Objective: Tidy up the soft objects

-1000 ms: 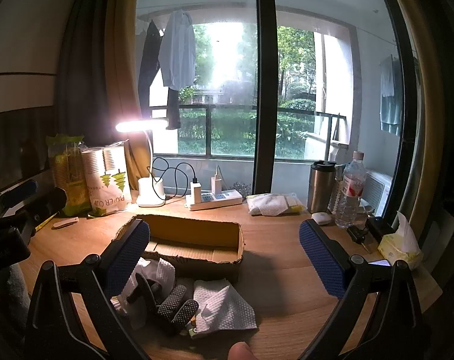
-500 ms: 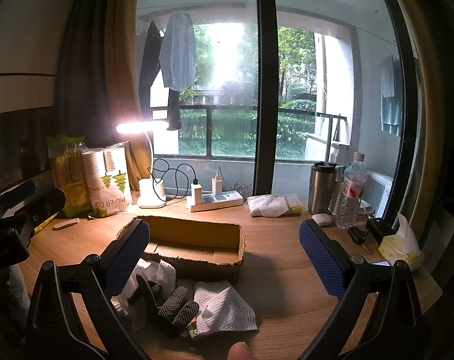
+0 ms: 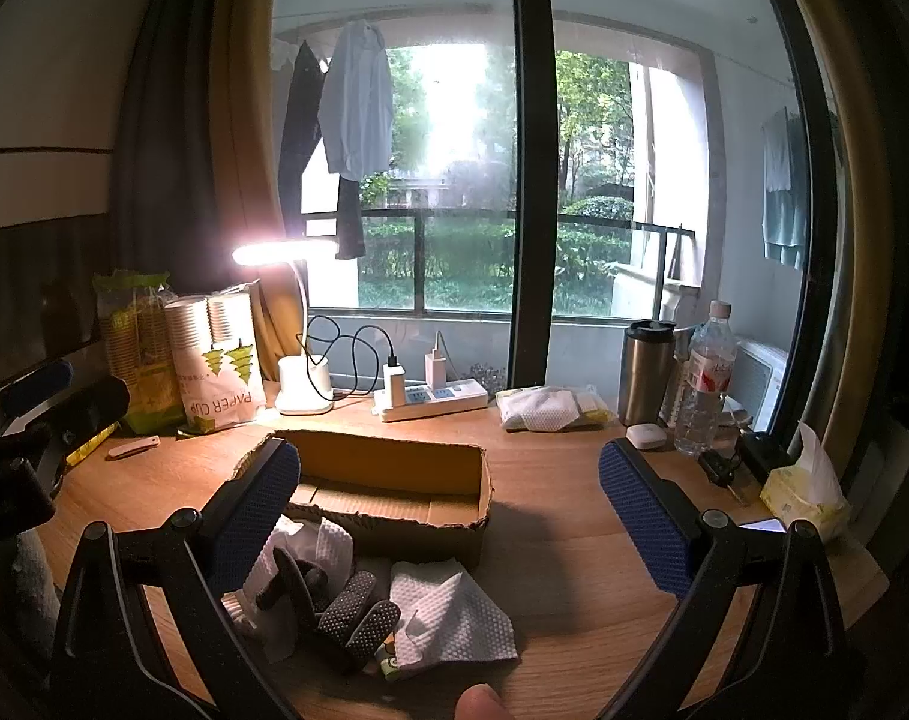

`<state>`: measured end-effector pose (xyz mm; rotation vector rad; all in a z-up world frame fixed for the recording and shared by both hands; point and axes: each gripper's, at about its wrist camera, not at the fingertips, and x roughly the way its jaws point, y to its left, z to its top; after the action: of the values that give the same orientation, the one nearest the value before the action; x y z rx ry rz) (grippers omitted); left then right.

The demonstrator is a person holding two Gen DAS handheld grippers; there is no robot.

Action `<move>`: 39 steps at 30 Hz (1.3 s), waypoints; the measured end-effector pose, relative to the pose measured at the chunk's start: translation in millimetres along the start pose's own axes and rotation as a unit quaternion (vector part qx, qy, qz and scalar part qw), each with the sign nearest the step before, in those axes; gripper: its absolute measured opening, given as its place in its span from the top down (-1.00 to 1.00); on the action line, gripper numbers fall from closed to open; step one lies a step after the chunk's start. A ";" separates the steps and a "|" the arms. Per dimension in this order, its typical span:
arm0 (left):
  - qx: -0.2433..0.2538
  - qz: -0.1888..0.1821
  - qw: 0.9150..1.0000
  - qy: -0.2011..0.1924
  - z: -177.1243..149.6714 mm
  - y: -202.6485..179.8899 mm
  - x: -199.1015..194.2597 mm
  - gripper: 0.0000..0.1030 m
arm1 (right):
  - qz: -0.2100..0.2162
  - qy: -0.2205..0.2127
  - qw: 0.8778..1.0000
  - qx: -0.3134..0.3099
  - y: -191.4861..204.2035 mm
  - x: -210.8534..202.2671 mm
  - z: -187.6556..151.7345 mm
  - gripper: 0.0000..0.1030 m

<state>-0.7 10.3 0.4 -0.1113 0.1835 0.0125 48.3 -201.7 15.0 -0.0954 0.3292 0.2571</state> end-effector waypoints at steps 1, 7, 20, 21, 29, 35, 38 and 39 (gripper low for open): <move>-0.001 0.000 1.000 0.000 0.1 -0.2 -0.6 -0.99 | 0.000 0.000 1.000 0.000 -0.3 0.0 0.1 -0.98; 0.000 0.000 1.000 0.001 2.1 0.3 -1.4 -0.99 | 0.001 0.002 1.000 0.001 1.5 1.0 -0.4 -0.98; -0.001 0.002 1.000 0.001 1.7 0.6 -1.3 -0.99 | 0.003 0.003 1.000 0.001 3.8 2.8 -2.0 -0.98; -0.001 0.001 1.000 0.002 1.8 0.7 -1.1 -0.99 | 0.004 0.003 1.000 0.001 3.5 2.8 -2.3 -0.98; -0.003 0.003 1.000 0.004 0.0 3.7 0.3 -0.99 | 0.005 0.005 1.000 0.003 1.3 5.2 -3.5 -0.98; -0.004 0.003 1.000 0.007 -2.4 4.3 1.8 -0.99 | 0.004 0.006 1.000 0.004 2.2 6.1 -4.6 -0.98; -0.004 0.005 1.000 0.008 -4.0 5.0 2.9 -0.99 | 0.005 0.009 1.000 0.005 1.2 7.3 -5.9 -0.98; -0.004 0.005 1.000 0.009 -4.6 5.4 4.5 -0.99 | 0.006 0.009 1.000 0.005 1.6 7.9 -6.6 -0.98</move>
<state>2.8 15.1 -5.6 -0.1192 0.2018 0.0232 53.0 -199.2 6.1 -0.0870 0.3490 0.2659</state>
